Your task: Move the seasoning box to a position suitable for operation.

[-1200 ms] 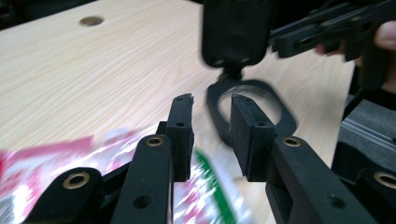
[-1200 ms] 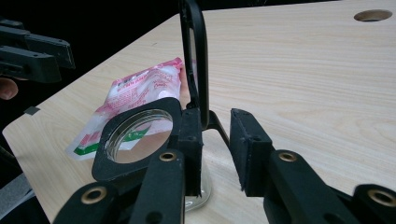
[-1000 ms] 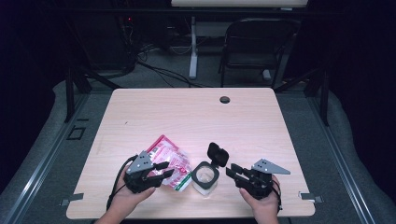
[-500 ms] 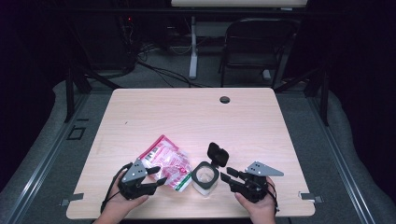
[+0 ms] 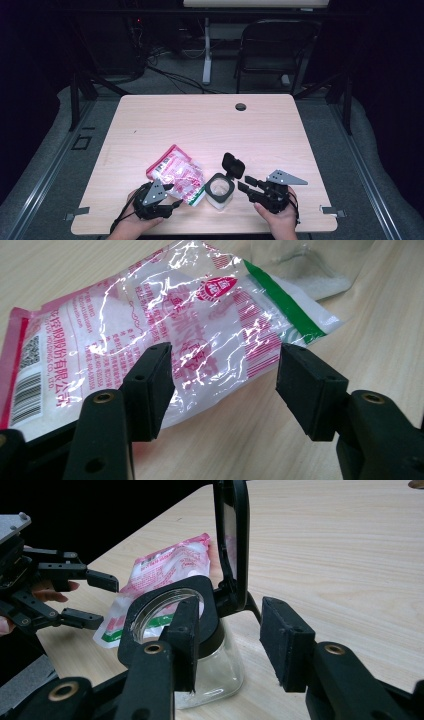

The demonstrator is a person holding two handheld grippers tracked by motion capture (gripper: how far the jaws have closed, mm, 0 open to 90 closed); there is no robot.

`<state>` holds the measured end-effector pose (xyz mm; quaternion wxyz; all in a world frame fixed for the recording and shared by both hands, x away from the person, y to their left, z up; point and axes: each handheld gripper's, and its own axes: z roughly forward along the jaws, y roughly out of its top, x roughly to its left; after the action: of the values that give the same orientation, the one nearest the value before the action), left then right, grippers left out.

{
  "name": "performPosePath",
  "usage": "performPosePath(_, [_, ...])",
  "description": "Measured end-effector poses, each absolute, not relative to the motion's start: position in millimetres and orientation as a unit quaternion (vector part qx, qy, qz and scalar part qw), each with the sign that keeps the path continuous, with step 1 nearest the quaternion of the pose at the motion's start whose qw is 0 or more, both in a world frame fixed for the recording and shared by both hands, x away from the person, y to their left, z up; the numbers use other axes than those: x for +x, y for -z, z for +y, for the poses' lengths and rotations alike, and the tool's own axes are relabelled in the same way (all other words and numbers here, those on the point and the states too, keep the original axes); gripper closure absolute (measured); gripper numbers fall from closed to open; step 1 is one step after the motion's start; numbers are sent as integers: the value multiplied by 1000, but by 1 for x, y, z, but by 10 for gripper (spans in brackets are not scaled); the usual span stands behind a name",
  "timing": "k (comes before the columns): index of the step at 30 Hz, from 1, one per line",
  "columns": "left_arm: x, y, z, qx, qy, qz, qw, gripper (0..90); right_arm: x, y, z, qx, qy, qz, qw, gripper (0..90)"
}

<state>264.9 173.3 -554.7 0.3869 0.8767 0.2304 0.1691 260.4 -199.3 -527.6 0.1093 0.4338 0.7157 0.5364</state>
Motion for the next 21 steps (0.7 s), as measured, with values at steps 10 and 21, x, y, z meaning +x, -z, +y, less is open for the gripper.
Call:
performPosePath(10, [264, 561, 171, 891, -178, 218, 357, 395, 262, 528, -198, 433, -537, 716, 108, 593])
performPosePath(21, [272, 563, 169, 889, -186, 229, 351, 430, 261, 528, -198, 432, -535, 718, 106, 593])
